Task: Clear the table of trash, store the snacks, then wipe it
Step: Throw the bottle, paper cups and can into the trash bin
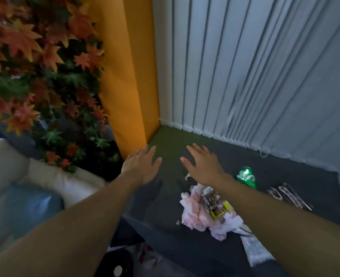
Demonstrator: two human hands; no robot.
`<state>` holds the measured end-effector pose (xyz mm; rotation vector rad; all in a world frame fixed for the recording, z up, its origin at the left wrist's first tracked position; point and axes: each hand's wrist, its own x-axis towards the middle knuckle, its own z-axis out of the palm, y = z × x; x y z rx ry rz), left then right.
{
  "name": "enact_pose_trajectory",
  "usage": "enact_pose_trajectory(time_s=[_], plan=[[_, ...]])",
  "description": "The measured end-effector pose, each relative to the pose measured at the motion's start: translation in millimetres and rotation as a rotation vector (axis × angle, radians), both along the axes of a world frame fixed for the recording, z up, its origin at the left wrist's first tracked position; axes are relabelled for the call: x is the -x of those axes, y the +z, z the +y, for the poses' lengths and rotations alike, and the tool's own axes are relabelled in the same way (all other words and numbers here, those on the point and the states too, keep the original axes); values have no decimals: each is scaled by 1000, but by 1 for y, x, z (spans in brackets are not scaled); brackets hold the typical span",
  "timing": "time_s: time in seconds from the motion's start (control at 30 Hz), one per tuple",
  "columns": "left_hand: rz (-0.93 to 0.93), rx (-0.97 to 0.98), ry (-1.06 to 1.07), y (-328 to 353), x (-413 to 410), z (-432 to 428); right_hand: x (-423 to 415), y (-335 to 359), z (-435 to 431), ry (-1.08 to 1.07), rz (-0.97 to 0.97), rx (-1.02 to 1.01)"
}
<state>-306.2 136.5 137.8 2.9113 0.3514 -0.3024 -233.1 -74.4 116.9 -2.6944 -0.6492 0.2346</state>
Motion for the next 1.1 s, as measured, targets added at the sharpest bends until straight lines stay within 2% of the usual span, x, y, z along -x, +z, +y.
enact_pose_trajectory(time_s=[0.2,0.37,0.67,0.87,1.1], plan=[[-14,-5,-210,-8,-36,-69,1,3,-83,-219,-10,-8],[-27,29,-325,-15,-60,-127,-3,0,-146,-313,-10,-1],[39,70,-369,-48,-94,-203,-26,-22,-219,-356,70,13],[104,57,-390,-76,-119,-237,-22,-50,-250,-311,246,-27],[180,85,-381,-115,-148,-270,-14,-93,-277,-180,564,21]])
